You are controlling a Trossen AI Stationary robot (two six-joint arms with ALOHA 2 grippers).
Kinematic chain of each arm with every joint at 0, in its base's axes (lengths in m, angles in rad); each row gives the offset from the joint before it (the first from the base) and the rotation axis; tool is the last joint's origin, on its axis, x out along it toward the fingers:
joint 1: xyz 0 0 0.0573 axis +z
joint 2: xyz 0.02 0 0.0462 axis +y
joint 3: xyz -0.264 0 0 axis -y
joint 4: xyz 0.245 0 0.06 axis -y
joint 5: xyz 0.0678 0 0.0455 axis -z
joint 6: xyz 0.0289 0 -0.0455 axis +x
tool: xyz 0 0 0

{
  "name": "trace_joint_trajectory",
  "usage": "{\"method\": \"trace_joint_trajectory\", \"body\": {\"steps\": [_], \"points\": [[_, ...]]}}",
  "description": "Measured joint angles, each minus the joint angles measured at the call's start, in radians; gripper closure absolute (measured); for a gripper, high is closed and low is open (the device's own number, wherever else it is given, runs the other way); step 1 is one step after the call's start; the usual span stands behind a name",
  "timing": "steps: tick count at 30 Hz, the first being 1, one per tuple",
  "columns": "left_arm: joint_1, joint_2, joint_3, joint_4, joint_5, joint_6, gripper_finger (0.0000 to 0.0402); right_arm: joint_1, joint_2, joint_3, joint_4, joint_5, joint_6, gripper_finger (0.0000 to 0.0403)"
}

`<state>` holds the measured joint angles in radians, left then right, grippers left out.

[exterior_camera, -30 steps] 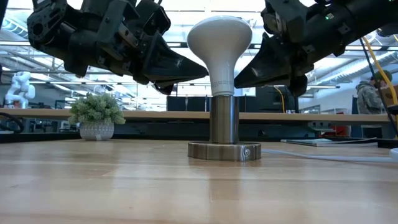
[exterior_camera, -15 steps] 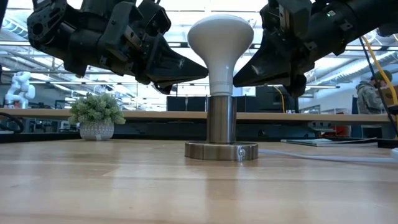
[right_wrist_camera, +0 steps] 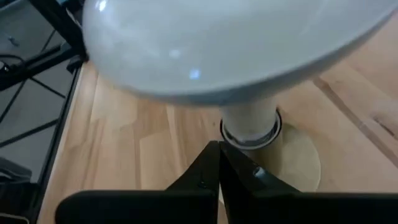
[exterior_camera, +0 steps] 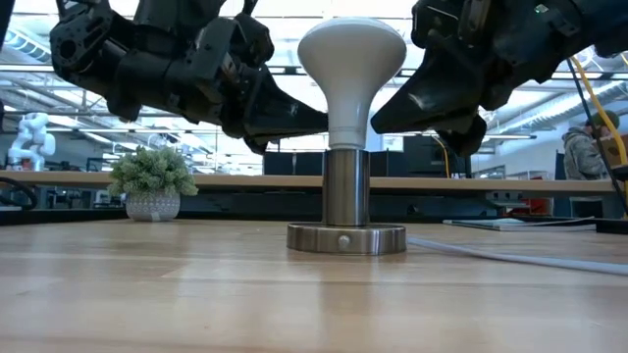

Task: Screw lightbulb
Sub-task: Insert the white light bulb into the gold lamp

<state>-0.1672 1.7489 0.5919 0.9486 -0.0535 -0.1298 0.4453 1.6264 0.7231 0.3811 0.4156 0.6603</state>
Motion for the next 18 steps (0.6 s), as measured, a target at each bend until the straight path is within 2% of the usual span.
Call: {"method": "trace_joint_trajectory", "body": {"steps": [4,8,11,14,18], "points": [[0.006,0.000,0.000,-0.063,0.028,-0.028,0.0402,0.002,0.000,0.000,-0.023,-0.003,0.014,0.0403],[0.003,0.000,0.000,-0.100,0.146,-0.030,0.0402,0.000,0.000,0.000,-0.061,0.015,0.052,0.0403],[0.003,0.000,0.000,-0.090,0.225,-0.040,0.0402,0.000,0.000,0.000,-0.082,0.078,0.067,0.0403],[0.003,-0.001,0.000,-0.070,0.229,-0.040,0.0402,0.000,0.000,0.000,-0.061,0.134,0.052,0.0403],[0.008,-0.001,0.000,-0.055,0.199,-0.037,0.0402,-0.003,0.000,0.000,-0.040,0.134,0.029,0.0403]]}}
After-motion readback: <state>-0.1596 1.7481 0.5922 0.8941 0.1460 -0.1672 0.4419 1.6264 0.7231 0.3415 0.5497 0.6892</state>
